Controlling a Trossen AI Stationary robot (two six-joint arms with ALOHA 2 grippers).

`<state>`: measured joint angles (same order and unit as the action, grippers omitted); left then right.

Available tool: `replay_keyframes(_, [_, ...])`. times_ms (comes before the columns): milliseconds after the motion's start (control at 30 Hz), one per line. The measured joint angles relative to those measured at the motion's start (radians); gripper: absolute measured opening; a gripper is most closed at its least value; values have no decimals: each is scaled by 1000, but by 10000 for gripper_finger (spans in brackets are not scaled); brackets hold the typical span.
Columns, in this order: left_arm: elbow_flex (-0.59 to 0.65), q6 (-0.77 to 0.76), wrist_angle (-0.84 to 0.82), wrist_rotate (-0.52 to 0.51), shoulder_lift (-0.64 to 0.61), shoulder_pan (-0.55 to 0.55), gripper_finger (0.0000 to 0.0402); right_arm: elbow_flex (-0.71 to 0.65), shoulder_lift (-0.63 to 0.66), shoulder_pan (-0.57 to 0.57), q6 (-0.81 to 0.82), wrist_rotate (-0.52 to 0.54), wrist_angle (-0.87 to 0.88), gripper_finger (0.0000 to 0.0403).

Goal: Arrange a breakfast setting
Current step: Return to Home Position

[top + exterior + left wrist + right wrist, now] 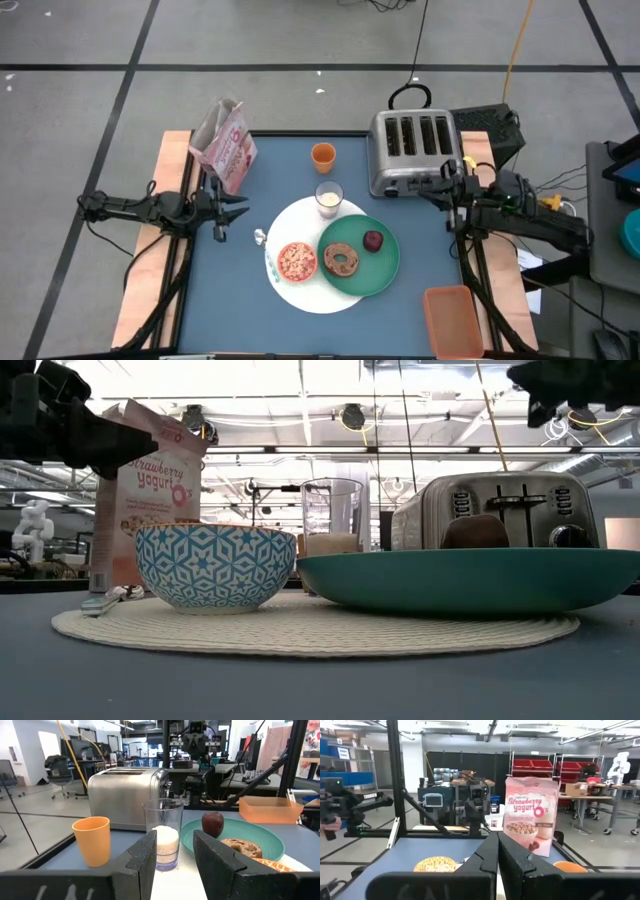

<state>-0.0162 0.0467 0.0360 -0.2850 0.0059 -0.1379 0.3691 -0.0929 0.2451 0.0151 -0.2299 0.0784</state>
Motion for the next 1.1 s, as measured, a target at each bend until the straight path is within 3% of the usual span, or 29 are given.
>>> replay_keyframes(167, [0,-7,0,0,0,0,136,-67,88,0,10,40,-1,4])
replay_keyframes(433, [0,-25,-1,0,0,0,136,-136,89,0,16,65,-12,4])
replay_keyframes(833, [0,-49,-1,0,0,0,136,-304,90,0,25,81,-289,4])
replay_keyframes(1100, [0,-56,-1,0,0,0,136,-345,90,0,38,133,-319,4])
